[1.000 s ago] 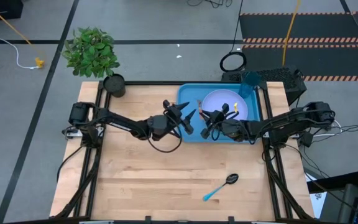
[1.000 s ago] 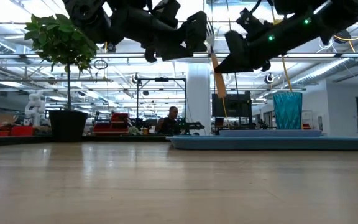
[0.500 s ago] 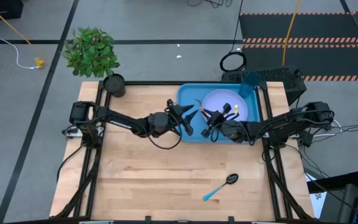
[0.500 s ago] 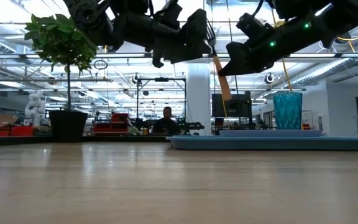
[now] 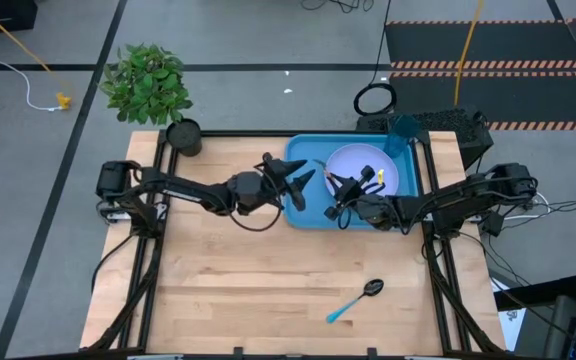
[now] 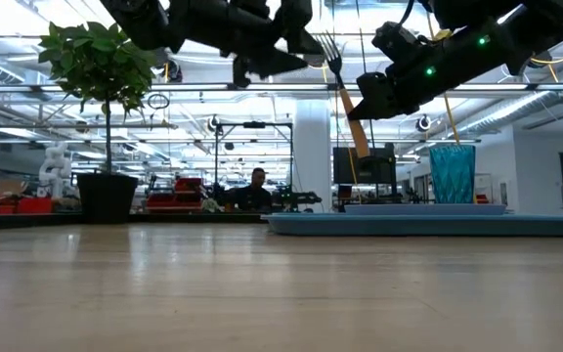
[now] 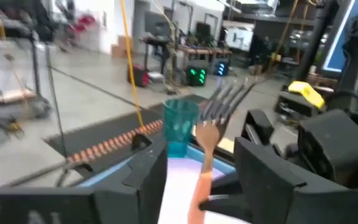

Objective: Pick and place plate/cup/fork/spoon on tray
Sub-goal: Put the brown fork on the blue tray to the left of the purple plate

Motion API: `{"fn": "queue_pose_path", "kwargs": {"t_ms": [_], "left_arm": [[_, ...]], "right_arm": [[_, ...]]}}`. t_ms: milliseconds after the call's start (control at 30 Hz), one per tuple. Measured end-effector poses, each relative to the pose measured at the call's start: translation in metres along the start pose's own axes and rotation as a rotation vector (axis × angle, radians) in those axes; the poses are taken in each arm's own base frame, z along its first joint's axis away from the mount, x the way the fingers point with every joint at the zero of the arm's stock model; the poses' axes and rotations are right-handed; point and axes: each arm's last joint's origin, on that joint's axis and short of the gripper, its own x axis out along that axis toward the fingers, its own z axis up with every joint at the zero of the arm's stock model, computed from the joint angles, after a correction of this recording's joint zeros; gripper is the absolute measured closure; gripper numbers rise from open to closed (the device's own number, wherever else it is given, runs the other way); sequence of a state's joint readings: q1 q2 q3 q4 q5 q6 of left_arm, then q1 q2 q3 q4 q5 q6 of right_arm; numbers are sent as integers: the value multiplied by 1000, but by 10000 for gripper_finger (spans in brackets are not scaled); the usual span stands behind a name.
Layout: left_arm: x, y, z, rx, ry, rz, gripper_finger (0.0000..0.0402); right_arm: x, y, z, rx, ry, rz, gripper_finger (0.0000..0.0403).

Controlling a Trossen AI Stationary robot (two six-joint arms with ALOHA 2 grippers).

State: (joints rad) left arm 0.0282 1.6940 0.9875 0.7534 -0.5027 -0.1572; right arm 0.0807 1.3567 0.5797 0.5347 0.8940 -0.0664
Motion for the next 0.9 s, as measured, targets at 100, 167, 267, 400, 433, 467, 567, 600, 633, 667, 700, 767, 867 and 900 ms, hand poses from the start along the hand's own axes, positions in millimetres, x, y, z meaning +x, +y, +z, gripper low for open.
{"fn": "queue_pose_path", "kwargs": {"t_ms": [100, 167, 267, 400, 433, 467, 567, 600, 633, 667, 700, 767, 867, 900], "left_arm": [[2, 2, 0, -65, 14, -46, 185], [3, 4, -4, -74, 39, -39, 167], [5, 8, -8, -17, 78, -26, 148], [5, 10, -12, 77, 123, -50, 138], [6, 11, -13, 98, 137, -66, 138], [5, 11, -15, 109, 153, -81, 139], [5, 13, -20, 115, 207, -76, 151], [5, 13, -21, 115, 217, -74, 156], [5, 13, -21, 118, 219, -80, 162], [5, 13, -21, 129, 219, -101, 169], [5, 12, -21, 145, 219, -129, 176], [5, 10, -23, 177, 224, -174, 191], [6, 10, -26, 199, 232, -191, 216], [6, 10, -26, 201, 231, -197, 225]], "right_arm": [[0, 0, 0, 3, 0, 4, 383], [0, 0, 0, 2, -1, 6, 383], [-2, 2, 0, -9, -4, 34, 383], [-2, 5, 0, -31, -12, 122, 383], [-2, 5, 0, -31, -13, 134, 383], [-2, 5, 0, -32, -13, 144, 383], [-1, 5, 0, -31, -13, 140, 383], [-1, 5, 0, -28, -13, 141, 383], [-1, 5, 0, -28, -13, 143, 383], [-1, 5, 0, -30, -12, 145, 383], [-1, 5, 0, -33, -14, 158, 383], [-1, 6, 0, -59, -21, 227, 383], [-1, 8, 1, -72, -31, 294, 383], [-1, 8, 1, -69, -34, 293, 383]]}}
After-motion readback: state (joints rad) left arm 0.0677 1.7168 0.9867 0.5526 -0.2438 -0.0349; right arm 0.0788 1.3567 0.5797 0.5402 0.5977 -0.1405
